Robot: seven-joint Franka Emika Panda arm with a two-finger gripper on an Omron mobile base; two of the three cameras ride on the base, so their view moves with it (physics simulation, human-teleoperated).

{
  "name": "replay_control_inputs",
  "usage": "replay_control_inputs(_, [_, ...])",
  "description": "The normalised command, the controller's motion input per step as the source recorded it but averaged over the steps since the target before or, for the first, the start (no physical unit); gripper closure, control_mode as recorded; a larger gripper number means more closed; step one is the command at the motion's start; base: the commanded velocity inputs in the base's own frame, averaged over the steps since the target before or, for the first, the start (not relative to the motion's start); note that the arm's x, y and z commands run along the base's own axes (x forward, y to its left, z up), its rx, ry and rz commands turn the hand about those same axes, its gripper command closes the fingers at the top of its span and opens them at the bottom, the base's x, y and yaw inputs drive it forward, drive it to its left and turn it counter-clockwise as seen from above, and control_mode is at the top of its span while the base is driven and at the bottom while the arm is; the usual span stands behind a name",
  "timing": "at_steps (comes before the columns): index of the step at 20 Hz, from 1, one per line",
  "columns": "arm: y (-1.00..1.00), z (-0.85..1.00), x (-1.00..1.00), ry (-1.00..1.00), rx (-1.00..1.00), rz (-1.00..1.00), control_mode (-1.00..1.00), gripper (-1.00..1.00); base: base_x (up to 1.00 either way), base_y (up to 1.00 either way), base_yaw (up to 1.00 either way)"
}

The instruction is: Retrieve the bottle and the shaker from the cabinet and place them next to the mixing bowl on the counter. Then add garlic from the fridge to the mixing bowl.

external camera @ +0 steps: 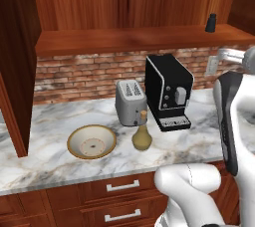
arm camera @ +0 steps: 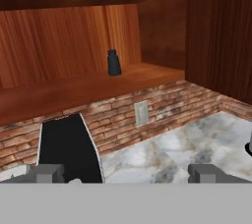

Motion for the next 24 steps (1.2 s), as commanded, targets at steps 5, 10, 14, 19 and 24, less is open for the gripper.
replay_control_inputs(5, [-0.12, 0.06, 0.0, 0.01, -0.02, 0.0, -1.0, -1.0, 0.0, 0.0, 0.0])
replay_control_inputs(10, [0.0, 0.02, 0.01, 0.0, -0.03, 0.04, -1.0, -1.0, 0.0, 0.0, 0.0])
replay_control_inputs(14, [0.0, 0.04, 0.0, 0.0, -0.01, 0.09, -1.0, -1.0, 0.0, 0.0, 0.0])
replay_control_inputs(19, [0.0, 0.16, 0.0, 0.0, 0.0, 0.11, -1.0, -1.0, 0.0, 0.0, 0.0])
replay_control_inputs(24, [0.0, 0.3, 0.0, 0.0, 0.0, 0.06, -1.0, -1.0, 0.0, 0.0, 0.0])
